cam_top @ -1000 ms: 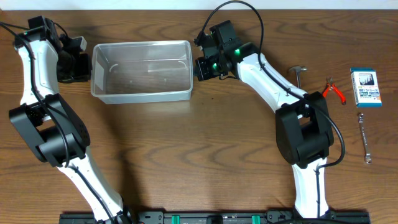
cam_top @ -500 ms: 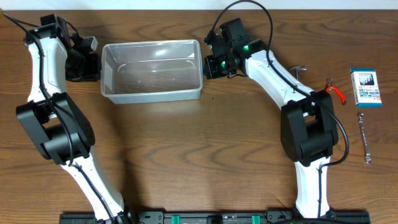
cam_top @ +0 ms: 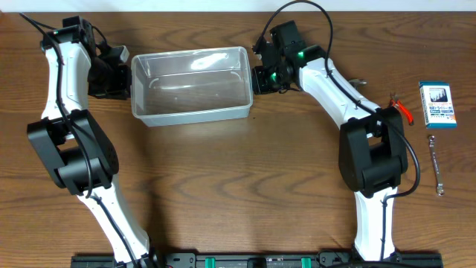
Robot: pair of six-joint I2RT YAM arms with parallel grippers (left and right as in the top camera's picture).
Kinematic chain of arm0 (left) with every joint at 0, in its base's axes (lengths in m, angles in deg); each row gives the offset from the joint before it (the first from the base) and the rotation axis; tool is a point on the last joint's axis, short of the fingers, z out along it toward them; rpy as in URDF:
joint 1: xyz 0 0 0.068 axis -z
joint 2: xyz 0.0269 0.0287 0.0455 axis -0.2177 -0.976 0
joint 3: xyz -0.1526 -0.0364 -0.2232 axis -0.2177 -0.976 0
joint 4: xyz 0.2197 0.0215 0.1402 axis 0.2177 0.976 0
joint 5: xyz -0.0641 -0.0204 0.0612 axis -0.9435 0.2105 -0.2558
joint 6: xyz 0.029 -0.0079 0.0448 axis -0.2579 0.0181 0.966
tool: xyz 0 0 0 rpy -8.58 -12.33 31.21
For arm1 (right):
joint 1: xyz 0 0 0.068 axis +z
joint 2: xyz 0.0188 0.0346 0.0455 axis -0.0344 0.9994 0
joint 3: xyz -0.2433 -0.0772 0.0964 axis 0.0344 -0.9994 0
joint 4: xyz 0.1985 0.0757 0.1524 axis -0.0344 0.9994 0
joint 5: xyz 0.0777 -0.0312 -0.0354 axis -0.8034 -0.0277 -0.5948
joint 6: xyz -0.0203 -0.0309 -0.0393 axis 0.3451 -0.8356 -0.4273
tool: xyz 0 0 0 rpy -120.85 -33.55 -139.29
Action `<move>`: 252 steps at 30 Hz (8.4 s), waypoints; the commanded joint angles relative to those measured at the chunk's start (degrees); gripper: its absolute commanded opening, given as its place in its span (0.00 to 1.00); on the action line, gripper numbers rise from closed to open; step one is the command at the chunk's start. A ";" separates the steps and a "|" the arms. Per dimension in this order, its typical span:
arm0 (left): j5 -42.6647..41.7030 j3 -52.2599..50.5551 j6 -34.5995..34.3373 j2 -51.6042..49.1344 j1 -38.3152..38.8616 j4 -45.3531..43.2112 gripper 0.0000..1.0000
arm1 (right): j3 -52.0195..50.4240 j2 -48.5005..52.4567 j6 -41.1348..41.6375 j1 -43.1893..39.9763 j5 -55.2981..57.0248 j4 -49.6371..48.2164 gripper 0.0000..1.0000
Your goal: Pack container
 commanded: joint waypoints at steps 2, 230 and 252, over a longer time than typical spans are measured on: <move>-6.78 -0.17 1.42 -1.16 1.68 1.49 0.06 | 1.99 -1.27 -1.31 -0.07 -3.58 0.02 0.01; -18.08 1.55 -2.82 1.73 -0.70 2.80 0.06 | -10.10 -18.51 -5.55 -0.26 16.81 30.88 0.01; -18.05 1.55 -2.78 1.73 -0.70 3.61 0.06 | -10.29 -18.38 -5.53 -0.26 17.00 25.31 0.01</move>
